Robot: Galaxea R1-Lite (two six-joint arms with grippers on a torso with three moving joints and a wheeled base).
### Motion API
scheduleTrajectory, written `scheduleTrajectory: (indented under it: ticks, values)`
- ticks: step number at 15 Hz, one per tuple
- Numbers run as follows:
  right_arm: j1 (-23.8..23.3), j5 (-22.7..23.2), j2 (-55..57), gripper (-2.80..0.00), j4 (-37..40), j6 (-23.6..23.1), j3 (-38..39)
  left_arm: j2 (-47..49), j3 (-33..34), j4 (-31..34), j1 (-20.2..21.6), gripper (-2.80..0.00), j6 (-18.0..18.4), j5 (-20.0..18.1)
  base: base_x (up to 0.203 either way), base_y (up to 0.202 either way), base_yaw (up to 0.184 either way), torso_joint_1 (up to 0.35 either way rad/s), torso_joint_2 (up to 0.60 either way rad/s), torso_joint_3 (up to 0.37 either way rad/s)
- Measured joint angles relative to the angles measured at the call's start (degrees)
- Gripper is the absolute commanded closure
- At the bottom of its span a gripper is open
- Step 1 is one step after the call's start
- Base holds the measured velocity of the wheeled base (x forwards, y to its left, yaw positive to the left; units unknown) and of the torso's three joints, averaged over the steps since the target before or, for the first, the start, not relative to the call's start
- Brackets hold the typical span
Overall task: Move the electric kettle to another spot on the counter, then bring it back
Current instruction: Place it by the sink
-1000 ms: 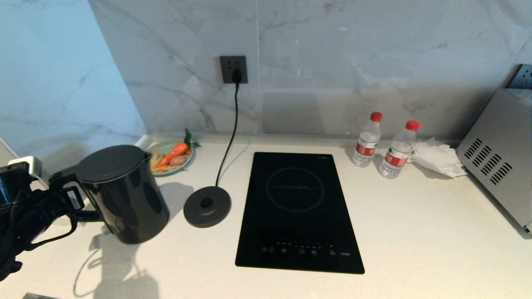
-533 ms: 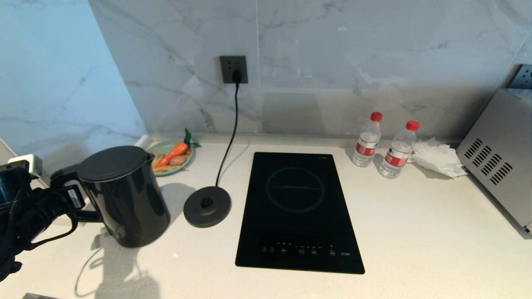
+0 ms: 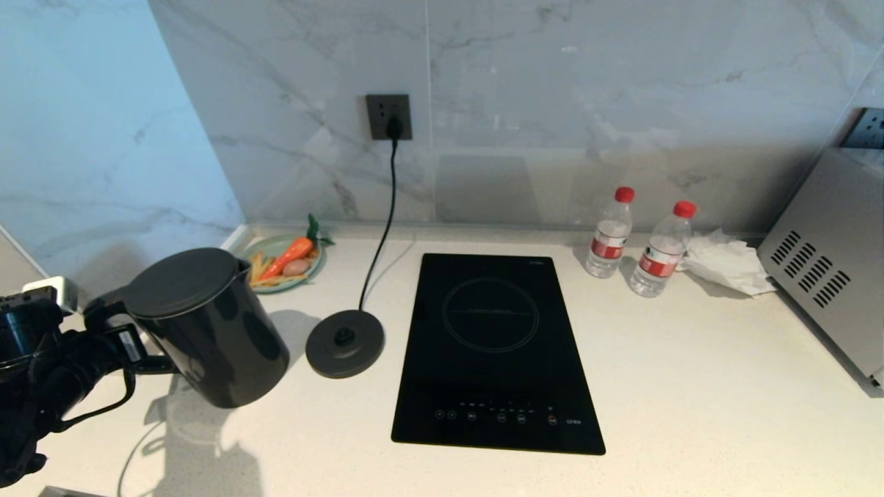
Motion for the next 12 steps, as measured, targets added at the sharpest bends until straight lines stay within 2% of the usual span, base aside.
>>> scheduleTrajectory:
  ticks: [1, 4, 5, 12]
  values:
    - [0.0, 0.0, 0.0, 0.00, 0.0, 0.0, 0.0, 0.5, 0.2, -2.1, 0.0, 0.00, 0.0, 0.0, 0.000, 0.000, 0.000, 0.000, 0.00, 0.000]
    - [0.0, 0.0, 0.0, 0.00, 0.0, 0.0, 0.0, 1.0, 0.2, -3.0, -0.4, 0.00, 0.1, 0.2, 0.000, 0.000, 0.000, 0.000, 0.00, 0.000]
    - [0.0, 0.0, 0.0, 0.00, 0.0, 0.0, 0.0, 1.1, 0.3, -3.0, -0.5, -2.80, 0.1, 0.2, 0.000, 0.000, 0.000, 0.000, 0.00, 0.000]
    - [0.0, 0.0, 0.0, 0.00, 0.0, 0.0, 0.0, 1.1, 0.8, -3.1, -0.2, -2.80, 0.1, 0.1, 0.000, 0.000, 0.000, 0.000, 0.00, 0.000]
